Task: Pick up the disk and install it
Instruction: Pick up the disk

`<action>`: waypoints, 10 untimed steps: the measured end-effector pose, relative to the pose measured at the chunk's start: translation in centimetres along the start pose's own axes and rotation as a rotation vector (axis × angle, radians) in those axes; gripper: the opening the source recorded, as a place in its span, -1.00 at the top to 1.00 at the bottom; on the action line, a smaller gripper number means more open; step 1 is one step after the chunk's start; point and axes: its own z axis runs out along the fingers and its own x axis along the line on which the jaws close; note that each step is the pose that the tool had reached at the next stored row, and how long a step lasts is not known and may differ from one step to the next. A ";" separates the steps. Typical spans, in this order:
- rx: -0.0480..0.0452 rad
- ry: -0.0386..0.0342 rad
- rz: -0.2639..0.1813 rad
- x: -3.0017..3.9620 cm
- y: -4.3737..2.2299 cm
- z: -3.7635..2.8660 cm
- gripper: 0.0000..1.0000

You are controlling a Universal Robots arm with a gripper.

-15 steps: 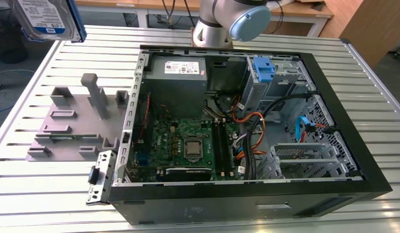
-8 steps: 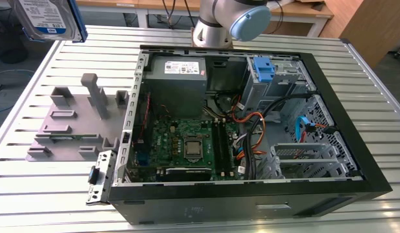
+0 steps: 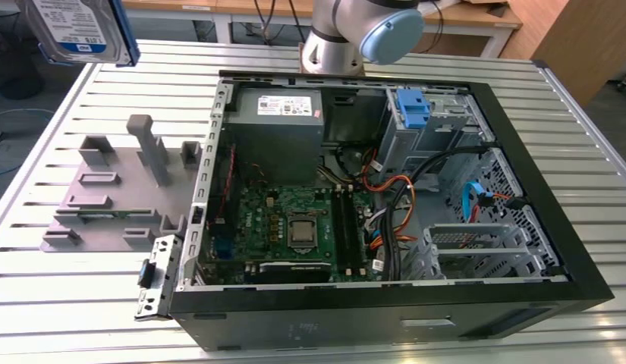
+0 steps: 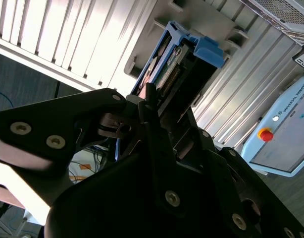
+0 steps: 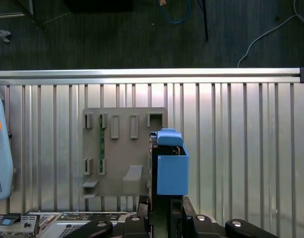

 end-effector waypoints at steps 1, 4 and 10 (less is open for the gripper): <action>-0.0001 0.0001 0.000 0.00 -0.14 0.00 0.31; -0.0001 0.0000 0.000 -0.01 -0.54 0.00 0.31; 0.0000 -0.0001 0.000 -0.04 -1.40 0.01 0.31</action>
